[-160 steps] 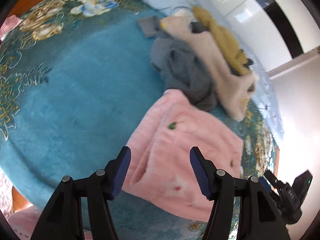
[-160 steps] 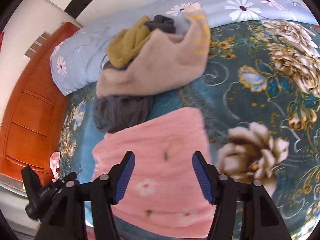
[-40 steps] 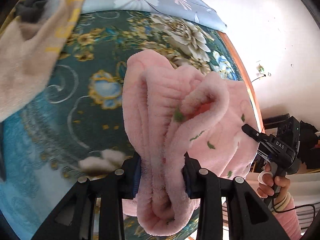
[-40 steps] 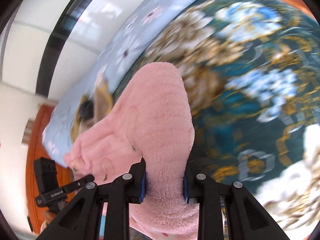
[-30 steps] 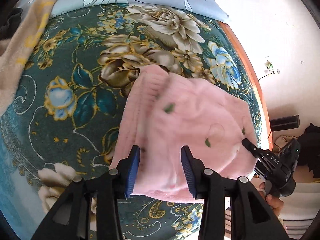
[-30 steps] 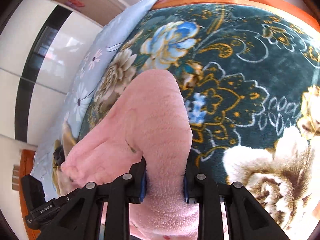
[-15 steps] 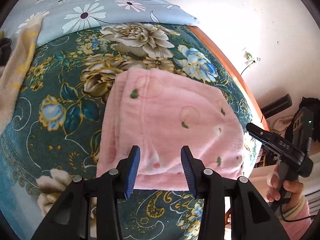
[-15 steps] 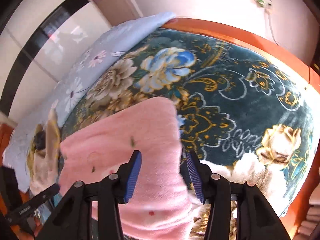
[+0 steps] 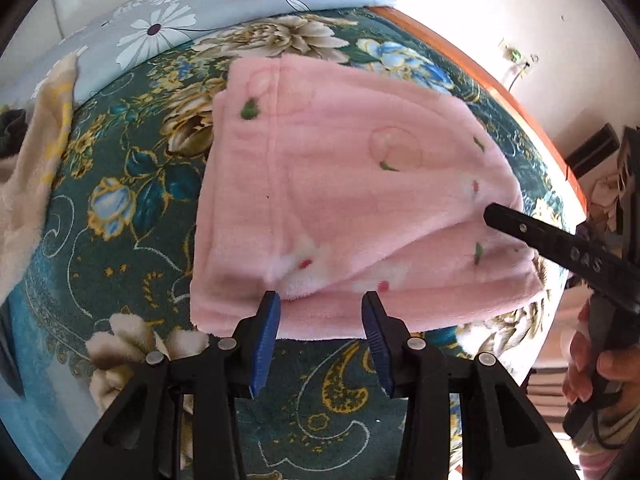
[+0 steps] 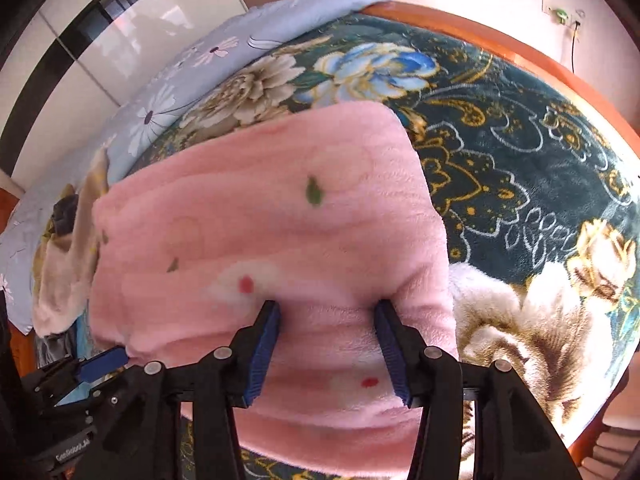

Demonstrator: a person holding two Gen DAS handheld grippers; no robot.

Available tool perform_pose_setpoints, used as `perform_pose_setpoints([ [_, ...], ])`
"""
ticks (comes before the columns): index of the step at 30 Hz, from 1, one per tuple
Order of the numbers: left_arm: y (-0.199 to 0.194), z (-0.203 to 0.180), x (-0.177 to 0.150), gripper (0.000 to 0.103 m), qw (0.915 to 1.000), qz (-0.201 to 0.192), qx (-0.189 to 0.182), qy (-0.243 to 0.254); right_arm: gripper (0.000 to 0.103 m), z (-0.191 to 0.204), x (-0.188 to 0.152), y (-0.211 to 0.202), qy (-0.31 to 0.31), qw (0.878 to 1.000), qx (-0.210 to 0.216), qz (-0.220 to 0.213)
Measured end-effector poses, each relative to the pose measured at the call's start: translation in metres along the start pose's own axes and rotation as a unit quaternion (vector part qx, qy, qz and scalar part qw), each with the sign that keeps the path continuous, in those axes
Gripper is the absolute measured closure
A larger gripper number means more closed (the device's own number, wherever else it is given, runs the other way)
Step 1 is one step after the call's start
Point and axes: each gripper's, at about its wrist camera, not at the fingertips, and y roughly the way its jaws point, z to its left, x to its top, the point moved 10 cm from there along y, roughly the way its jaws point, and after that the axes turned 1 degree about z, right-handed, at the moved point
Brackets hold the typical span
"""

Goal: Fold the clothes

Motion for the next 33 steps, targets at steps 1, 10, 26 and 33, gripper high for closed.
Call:
perform_pose_setpoints([
  [1,-0.005,0.003,-0.002,0.059,0.9999,-0.012,0.004,-0.01,0.049,0.01,-0.005,-0.013,-0.007,1.0,0.014,-0.014],
  [10,0.002,0.044,-0.053,0.054,0.9918,-0.039,0.048,-0.112,0.049,0.047,-0.106,0.002,-0.034,0.999,0.005,0.024],
  [26,0.01,0.098,-0.078,0.053,0.986,-0.053,0.074,-0.14,0.0,0.067,-0.129,0.051,-0.006,0.998,-0.068,0.017],
  [33,0.005,0.102,-0.08,0.033,0.987,-0.058,0.068,-0.133,0.0,0.069,-0.13,0.057,0.009,0.995,-0.096,0.015],
])
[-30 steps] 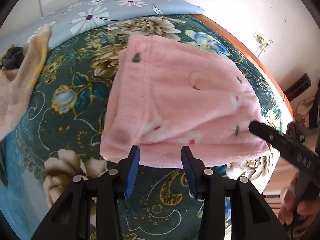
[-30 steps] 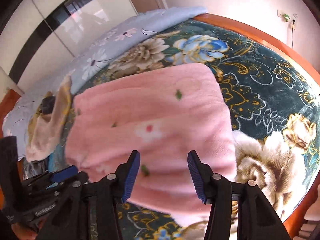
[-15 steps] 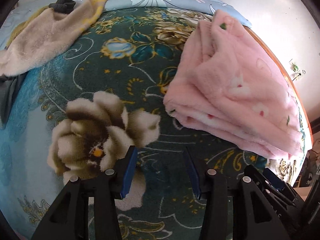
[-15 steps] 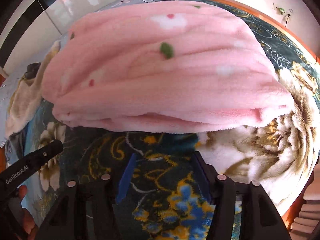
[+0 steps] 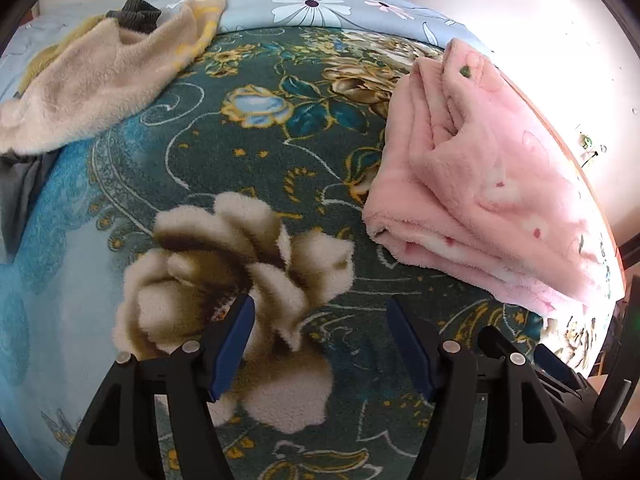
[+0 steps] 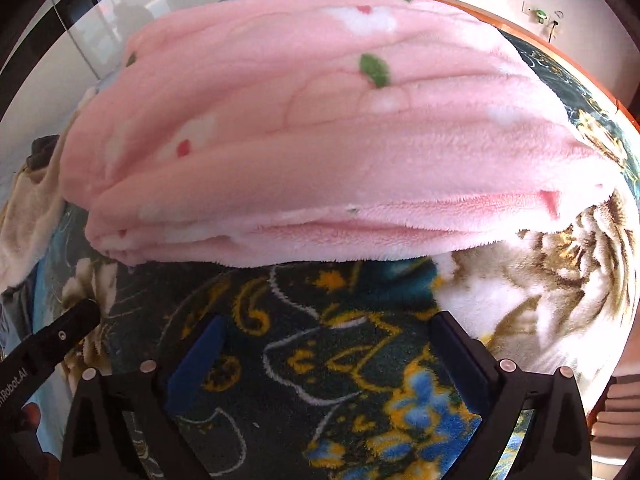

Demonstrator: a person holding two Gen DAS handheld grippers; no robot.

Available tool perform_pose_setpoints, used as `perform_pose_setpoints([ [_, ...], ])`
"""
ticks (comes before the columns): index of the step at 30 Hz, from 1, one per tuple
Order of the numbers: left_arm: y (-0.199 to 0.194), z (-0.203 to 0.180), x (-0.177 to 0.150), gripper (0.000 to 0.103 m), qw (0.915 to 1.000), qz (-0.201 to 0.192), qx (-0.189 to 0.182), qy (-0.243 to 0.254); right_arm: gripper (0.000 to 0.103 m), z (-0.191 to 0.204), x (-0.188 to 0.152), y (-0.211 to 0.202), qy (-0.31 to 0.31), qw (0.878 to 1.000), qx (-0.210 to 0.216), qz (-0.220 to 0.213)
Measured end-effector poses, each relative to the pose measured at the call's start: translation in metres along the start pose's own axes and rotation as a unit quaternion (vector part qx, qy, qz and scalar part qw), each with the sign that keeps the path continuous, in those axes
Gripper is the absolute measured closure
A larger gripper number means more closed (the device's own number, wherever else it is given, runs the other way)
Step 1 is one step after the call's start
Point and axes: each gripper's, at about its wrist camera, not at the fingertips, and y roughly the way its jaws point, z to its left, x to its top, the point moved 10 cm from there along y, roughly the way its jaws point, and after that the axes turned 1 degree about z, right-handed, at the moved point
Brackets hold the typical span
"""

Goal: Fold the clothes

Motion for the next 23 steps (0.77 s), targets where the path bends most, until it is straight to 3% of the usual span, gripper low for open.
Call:
perform_pose_setpoints([
  [3,-0.003,0.003,0.002,0.033,0.9999,0.002,-0.003,-0.013,0.0,0.005,-0.002,0.002,-0.018,0.999,-0.03,0.001],
  [7,-0.009,0.009,0.006,0.02,0.9995,-0.007,-0.011,-0.03,0.0,0.006,-0.002,0.002,-0.003,0.999,-0.033,0.011],
  [15,-0.007,0.014,0.001,0.02,1.0,-0.004,-0.001,-0.007,0.0,0.009,-0.002,0.0,0.004,0.999,-0.034,0.023],
  [21,-0.017,0.006,-0.006,0.02,0.9993,-0.017,-0.024,0.02,0.0,0.014,-0.003,-0.004,-0.002,0.999,-0.044,0.019],
  [23,-0.017,-0.001,-0.01,0.02,0.9983,-0.008,-0.048,0.033,0.0,0.016,-0.003,-0.005,-0.002,0.999,-0.045,0.021],
])
